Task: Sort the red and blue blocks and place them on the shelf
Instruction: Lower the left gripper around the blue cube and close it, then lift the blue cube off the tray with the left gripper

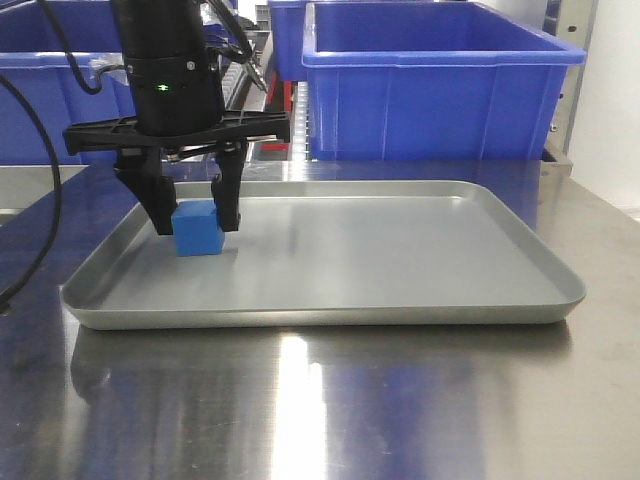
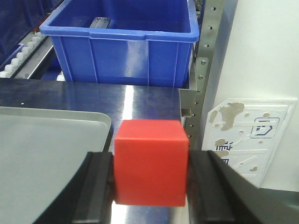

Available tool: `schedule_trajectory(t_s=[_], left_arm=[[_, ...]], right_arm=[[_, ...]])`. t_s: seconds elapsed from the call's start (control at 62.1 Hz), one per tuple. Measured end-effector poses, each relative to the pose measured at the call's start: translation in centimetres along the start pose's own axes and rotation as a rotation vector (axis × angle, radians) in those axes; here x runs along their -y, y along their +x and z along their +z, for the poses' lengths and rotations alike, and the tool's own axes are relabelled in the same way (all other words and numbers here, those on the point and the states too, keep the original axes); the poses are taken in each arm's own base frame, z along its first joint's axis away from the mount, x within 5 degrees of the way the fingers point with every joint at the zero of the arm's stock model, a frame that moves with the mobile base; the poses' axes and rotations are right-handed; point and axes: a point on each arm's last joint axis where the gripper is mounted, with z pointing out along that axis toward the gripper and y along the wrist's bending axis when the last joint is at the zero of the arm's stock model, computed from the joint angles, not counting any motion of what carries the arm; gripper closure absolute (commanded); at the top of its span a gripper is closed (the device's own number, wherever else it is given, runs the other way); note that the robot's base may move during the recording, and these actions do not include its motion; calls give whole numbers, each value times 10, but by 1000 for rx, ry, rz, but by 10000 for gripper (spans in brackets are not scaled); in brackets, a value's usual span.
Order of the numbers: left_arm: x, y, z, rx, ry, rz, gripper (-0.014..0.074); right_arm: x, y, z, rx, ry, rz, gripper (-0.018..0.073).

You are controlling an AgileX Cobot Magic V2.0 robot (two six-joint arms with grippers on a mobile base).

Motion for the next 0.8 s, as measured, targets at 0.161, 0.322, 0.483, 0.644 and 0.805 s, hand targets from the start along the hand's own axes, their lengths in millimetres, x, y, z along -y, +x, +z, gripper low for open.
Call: schedule_trajectory(t_s=[0.161,0.322,0.483,0.644,0.805], left_arm=[[0,0,0,0,0,-2,471],[0,0,-1,0,0,-2,471],[-2,1,-20,47,22,1,472],[-6,2,-60,177,93,88,472],[-21,8,-92,327,169,220,472]], right_arm=[[0,0,0,0,0,0,502],[0,0,0,0,0,0,502],[0,0,0,0,0,0,502],[0,0,0,0,0,0,502],[0,0,0,0,0,0,502]])
